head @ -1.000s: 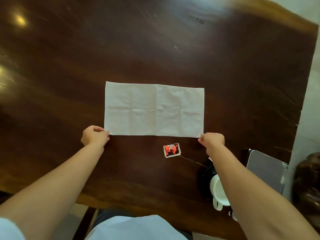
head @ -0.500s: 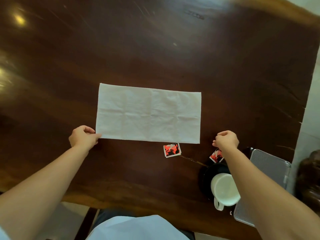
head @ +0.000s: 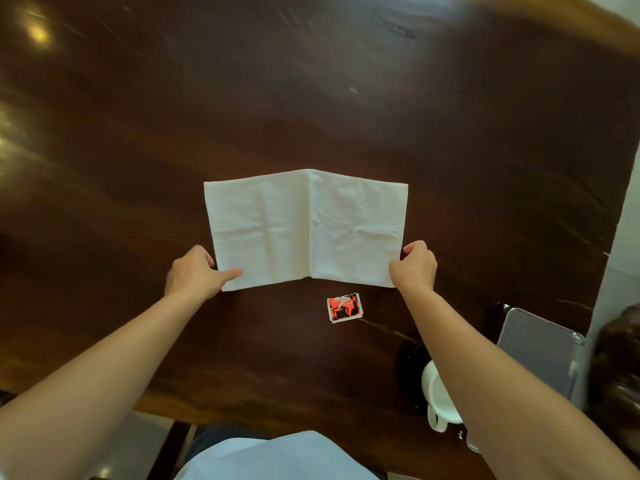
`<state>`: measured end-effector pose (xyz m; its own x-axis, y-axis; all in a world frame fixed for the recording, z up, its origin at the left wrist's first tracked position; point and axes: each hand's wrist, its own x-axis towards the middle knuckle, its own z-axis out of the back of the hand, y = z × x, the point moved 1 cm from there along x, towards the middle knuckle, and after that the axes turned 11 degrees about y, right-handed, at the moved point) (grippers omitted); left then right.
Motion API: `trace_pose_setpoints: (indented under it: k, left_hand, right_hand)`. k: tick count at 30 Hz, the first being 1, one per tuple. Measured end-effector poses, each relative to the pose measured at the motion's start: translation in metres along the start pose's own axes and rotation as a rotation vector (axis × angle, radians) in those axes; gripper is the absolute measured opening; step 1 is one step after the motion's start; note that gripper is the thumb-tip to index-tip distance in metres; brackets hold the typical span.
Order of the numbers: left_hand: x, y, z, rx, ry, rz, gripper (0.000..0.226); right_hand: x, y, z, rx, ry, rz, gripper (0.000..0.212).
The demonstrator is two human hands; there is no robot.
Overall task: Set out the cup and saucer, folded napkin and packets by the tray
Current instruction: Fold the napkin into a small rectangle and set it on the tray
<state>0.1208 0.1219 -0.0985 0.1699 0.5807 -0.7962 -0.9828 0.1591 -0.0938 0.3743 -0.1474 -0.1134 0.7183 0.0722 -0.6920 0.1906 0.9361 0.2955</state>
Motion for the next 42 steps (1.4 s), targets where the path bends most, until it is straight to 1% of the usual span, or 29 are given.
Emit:
trace_pose_setpoints:
  k: [1,2,4,6,7,9,10,13,14,16,18,21,23,25,29,32,34,36,38,40,42]
  left_hand:
    - [0.000,-0.004,0.006,0.026,-0.083,-0.040,0.052]
    - [0.001,-0.011,0.011,0.039,-0.158,-0.121,0.048]
    - [0.003,-0.030,0.020,0.084,-0.244,-0.374,0.035]
    - [0.005,-0.060,0.024,0.178,-0.252,-0.636,0.026]
    - [0.005,-0.077,0.023,0.227,-0.254,-0.733,0.026]
    - [0.005,-0.111,0.019,0.323,-0.277,-0.861,0.030]
    - [0.006,-0.127,0.016,0.381,-0.281,-0.904,0.034]
    - [0.015,-0.161,0.008,0.613,-0.260,-0.991,0.055]
    - [0.019,-0.169,0.008,0.695,-0.263,-0.999,0.059]
    - [0.028,-0.181,0.012,0.795,-0.263,-0.993,0.057]
    - [0.037,-0.188,0.017,0.809,-0.252,-0.986,0.049]
    - [0.051,-0.196,0.026,0.739,-0.197,-1.022,0.037]
    - [0.058,-0.197,0.033,0.723,-0.141,-1.059,0.032]
    - [0.063,-0.194,0.039,0.718,-0.099,-1.066,0.030]
    - [0.069,-0.176,0.049,0.622,-0.083,-1.019,0.021]
    - [0.068,-0.157,0.047,0.548,-0.091,-0.927,0.021]
    - [0.066,-0.143,0.043,0.481,-0.095,-0.833,0.020]
    - [0.064,-0.130,0.039,0.395,-0.109,-0.743,0.019]
    - [0.061,-0.116,0.036,0.318,-0.128,-0.678,0.016]
    - [0.058,-0.103,0.034,0.217,-0.124,-0.653,0.012]
    - [0.056,-0.095,0.032,0.119,-0.094,-0.635,0.008]
  right_hand:
    - [-0.001,0.001,0.004,0.009,-0.044,0.010,0.039]
    - [-0.002,0.003,0.006,0.023,-0.090,0.027,0.041]
    - [-0.009,0.012,0.004,0.057,-0.124,0.083,0.036]
    - [-0.022,0.030,-0.012,0.067,-0.042,0.163,0.030]
    - [-0.030,0.040,-0.024,0.066,0.018,0.209,0.030]
    - [-0.048,0.059,-0.052,0.056,0.108,0.296,0.034]
    - [-0.056,0.067,-0.064,0.044,0.127,0.321,0.037]
    - [-0.066,0.086,-0.090,-0.005,0.127,0.338,0.043]
    - [-0.066,0.091,-0.095,-0.015,0.120,0.342,0.045]
    - [-0.065,0.098,-0.100,-0.016,0.094,0.360,0.045]
    - [-0.063,0.102,-0.101,-0.055,0.049,0.394,0.034]
    - [-0.057,0.098,-0.100,-0.154,0.025,0.385,0.014]
    - [-0.057,0.090,-0.098,-0.184,0.027,0.365,0.008]
    - [-0.059,0.082,-0.098,-0.213,0.029,0.369,0.008]
    - [-0.067,0.066,-0.094,-0.248,0.019,0.355,0.018]
    - [-0.069,0.056,-0.086,-0.268,0.021,0.315,0.009]
    - [-0.068,0.052,-0.079,-0.266,0.026,0.300,0.010]
    - [-0.067,0.051,-0.074,-0.180,0.025,0.287,0.015]
    - [-0.066,0.052,-0.070,-0.026,0.028,0.244,0.020]
    - [-0.067,0.053,-0.068,0.121,0.048,0.190,0.021]
    - [-0.068,0.055,-0.068,0.249,0.083,0.146,0.018]
